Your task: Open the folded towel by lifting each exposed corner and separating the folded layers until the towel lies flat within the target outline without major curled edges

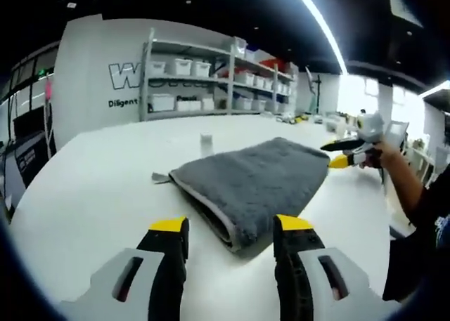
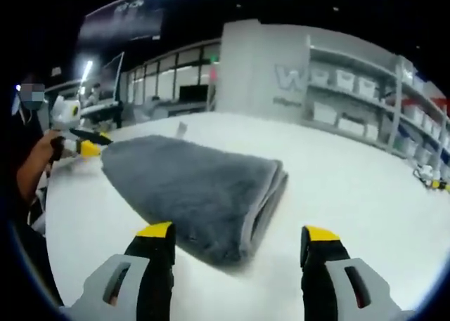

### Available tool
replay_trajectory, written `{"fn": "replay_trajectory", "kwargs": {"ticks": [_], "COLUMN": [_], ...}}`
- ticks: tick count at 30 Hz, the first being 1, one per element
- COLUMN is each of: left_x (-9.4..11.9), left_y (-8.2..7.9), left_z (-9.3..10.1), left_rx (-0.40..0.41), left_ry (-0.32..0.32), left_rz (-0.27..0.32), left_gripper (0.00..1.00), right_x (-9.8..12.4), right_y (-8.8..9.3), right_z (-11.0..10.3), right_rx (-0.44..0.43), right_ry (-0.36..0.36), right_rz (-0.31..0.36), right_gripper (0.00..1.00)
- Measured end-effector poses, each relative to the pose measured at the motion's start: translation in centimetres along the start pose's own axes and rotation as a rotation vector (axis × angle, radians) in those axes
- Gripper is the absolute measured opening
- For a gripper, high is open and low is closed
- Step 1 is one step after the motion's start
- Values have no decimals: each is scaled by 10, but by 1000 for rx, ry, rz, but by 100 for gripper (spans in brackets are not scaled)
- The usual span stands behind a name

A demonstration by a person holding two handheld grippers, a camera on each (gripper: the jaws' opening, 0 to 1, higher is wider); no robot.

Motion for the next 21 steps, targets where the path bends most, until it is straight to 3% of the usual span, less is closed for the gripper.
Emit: {"fn": "replay_trajectory", "kwargs": {"ticks": [4,9,16,19,21], "left_x": [-1,-1,-2,-2,-2], "left_y": [3,0,4,9,13], "left_z": [6,6,9,11,14], "left_rx": [-6,-70,-78,-97,-145], "left_ry": [16,-10,5,9,9], "left_rz": [-2,24,15,-4,-19], "left_gripper": [33,28,16,11,9], "right_x": [-1,-6,-9,-10,-10], "right_y": [-4,2,1,1,2], "right_z": [0,2,-3,-2,-4], "right_rx": [-44,10,-2,35,48], "right_ry": [-4,29,11,34,34], "right_rz": [24,-33,-26,-38,-52], "right_gripper": [50,46,35,28,17]}}
Point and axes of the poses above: the point that each gripper's makers call its tool centre point, and the gripper's own axes: x roughly backward along the fingers, z roughly to its right, y roughly out of its underside, the point moved 1 cm from there along x, roughly backward along the fingers, and after that the axes turned 10 degrees about -y, right-handed, at the moved point
